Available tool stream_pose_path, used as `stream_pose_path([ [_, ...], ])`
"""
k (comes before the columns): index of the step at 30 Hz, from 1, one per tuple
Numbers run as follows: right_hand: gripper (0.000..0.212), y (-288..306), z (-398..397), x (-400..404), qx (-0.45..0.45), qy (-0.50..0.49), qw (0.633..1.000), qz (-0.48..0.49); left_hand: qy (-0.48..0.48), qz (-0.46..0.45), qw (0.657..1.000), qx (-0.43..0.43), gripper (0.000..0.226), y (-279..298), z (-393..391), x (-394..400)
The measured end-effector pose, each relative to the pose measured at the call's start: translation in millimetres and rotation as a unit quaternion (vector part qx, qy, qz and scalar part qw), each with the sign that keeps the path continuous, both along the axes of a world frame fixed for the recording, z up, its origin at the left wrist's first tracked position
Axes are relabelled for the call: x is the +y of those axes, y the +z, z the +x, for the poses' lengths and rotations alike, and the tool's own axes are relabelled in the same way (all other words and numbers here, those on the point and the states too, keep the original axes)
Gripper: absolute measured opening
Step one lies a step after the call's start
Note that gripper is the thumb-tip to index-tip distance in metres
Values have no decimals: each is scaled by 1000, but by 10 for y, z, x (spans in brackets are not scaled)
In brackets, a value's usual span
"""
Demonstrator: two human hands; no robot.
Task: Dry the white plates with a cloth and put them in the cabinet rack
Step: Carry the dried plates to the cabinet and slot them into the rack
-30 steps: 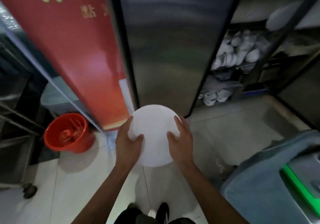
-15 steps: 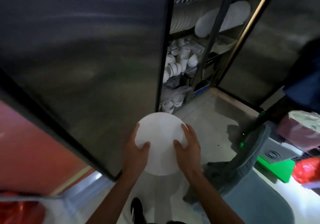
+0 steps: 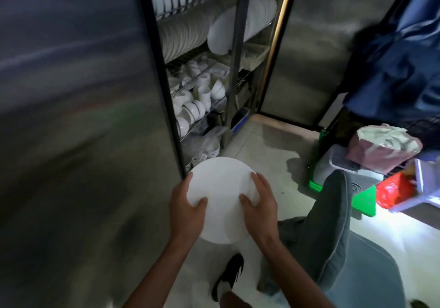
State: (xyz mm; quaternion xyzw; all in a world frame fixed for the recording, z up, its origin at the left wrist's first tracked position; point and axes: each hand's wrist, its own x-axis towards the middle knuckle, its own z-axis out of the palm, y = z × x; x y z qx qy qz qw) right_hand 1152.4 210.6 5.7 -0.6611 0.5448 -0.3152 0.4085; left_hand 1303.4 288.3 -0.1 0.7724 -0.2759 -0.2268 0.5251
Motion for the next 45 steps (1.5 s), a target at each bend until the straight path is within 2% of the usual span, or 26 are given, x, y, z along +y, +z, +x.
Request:
stream_pose_path([
  [7,68,18,123,-983,-32,-63,997,26,-38,2,999,-18,72,125,131,-1115],
  [18,64,242,568,-2372,-22,-48,999,-8,-50,-10,998,-36,72,139,658,-2506],
  [25,75,245,1038,-3161,1,-61,998,-5,-27,-30,999,-5,73,96,1088,-3234],
  [32,71,393,1536,-3778,-4,-20,1000,-16,6,-49,999,-14,71,230,1536,-3751],
  [39,77,520,1934,-4282,-34,31,999,27,71,-70,995,6,68,255,1916,-4031],
  [45,64,561,2217,-4751,-51,93,993,49,127,-74,989,16,70,347,2142,-4309],
])
